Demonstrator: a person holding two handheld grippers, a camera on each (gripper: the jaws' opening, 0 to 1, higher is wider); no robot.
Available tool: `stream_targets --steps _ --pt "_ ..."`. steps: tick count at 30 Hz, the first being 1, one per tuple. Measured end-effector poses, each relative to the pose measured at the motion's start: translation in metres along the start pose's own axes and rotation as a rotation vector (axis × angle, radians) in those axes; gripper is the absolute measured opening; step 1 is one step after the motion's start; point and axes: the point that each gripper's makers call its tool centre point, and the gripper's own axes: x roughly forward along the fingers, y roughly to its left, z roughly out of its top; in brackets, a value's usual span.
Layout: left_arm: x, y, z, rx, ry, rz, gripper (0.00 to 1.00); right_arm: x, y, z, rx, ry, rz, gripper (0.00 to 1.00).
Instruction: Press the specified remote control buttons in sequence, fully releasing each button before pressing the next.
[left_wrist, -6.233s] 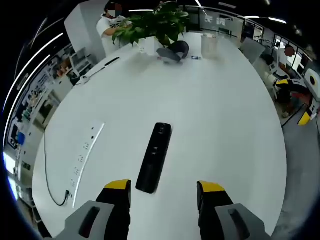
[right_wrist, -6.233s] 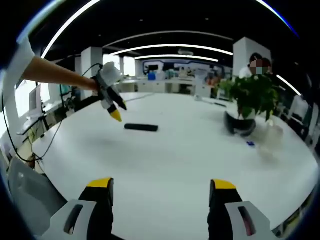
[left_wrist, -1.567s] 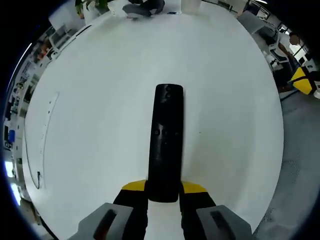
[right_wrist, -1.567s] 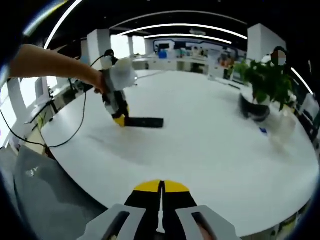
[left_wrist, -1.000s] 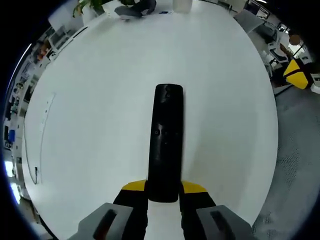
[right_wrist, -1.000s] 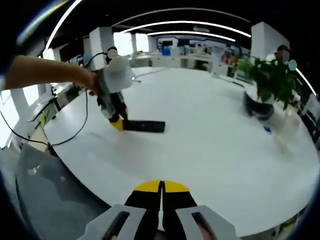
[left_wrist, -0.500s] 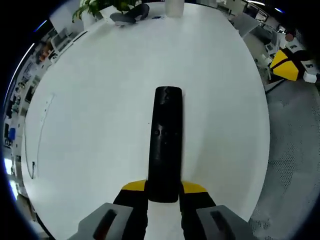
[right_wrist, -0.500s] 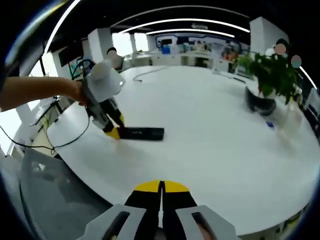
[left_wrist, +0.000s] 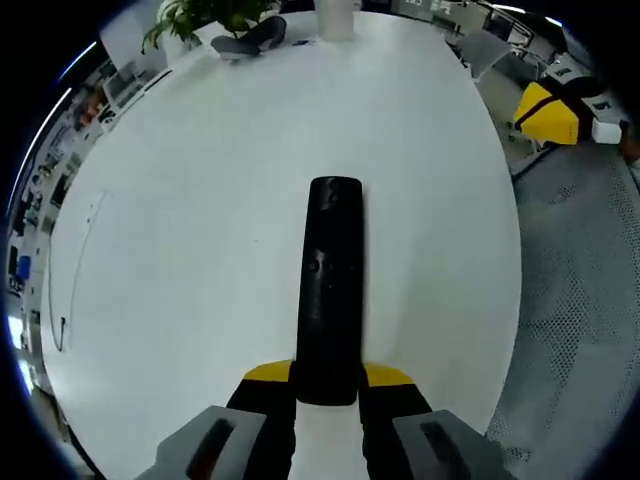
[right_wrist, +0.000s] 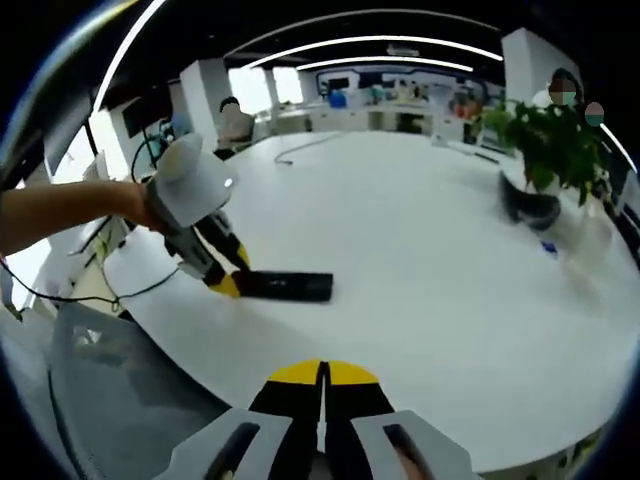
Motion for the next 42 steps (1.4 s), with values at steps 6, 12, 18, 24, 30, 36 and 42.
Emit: stream_targets --steps 6,12,18,24,30,36,42 --pt "-0.001 -0.015 -0.005 0.019 0.009 -0.006 0.22 -0.001 0.003 0.007 0.0 -0.025 0.026 0.0" --pt "-0.003 -0.03 -0.01 0.024 -0.014 -0.009 0.22 0.0 0.001 0.021 -0.028 -0.049 0.035 0.0" --pt "-0.004 -0.043 -0.014 0.034 -0.018 -0.014 0.23 0.006 -0.001 0.049 0.054 -0.085 0.083 0.0" --pt "-0.005 -0.051 -0.016 0.008 -0.034 -0.008 0.23 0.015 0.001 0.069 0.056 -0.093 0.112 0.0" --pt "-0.006 -0.065 -0.017 -0.002 -0.063 -0.007 0.22 0.029 0.012 0.091 0.064 -0.079 0.167 0.0" --pt "-0.007 -0.076 -0.017 -0.052 -0.093 0.011 0.23 0.045 0.019 0.106 0.103 -0.059 0.188 0.0" --pt "-0.008 -0.082 -0.018 -0.098 -0.163 0.025 0.23 0.065 0.024 0.092 0.142 -0.001 0.207 0.0"
